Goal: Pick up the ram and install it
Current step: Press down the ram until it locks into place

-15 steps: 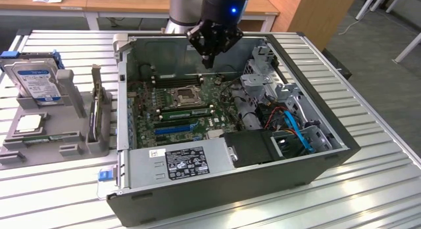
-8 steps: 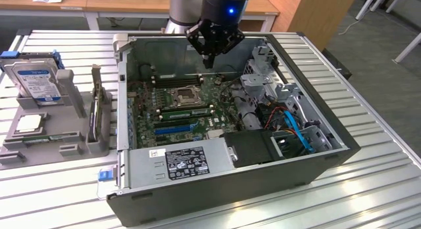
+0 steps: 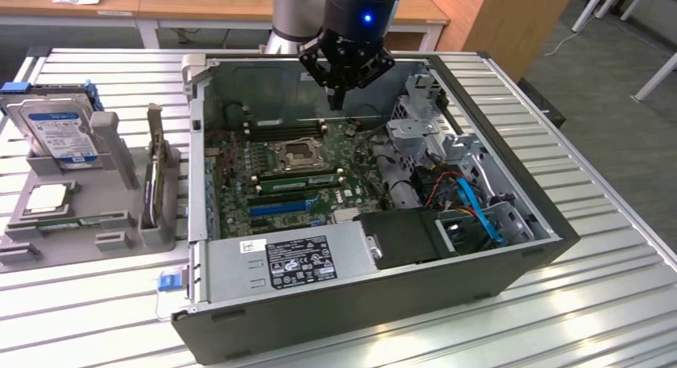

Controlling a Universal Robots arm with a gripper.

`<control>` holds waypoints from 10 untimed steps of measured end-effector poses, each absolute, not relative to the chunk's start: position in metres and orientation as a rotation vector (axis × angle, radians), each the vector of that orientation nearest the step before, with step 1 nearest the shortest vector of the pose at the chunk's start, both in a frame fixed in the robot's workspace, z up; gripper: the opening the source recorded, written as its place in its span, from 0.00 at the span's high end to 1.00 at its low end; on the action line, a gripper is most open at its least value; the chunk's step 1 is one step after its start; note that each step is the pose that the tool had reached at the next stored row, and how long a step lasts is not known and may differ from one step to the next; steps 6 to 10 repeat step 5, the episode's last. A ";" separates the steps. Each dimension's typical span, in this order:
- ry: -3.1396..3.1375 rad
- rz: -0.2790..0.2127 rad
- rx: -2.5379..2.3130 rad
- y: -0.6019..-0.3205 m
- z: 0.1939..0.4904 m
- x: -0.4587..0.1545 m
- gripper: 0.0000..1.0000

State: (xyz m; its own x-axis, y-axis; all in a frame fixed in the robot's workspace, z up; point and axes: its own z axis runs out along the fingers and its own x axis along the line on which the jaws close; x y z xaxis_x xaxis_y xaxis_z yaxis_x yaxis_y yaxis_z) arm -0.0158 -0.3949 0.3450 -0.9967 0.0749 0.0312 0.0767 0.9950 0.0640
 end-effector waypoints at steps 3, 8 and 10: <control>-3.109 -0.102 -0.128 -0.395 0.345 -0.016 0.89; -3.109 -0.102 -0.129 -0.395 0.345 -0.016 0.89; -3.109 -0.102 -0.129 -0.395 0.345 -0.016 0.89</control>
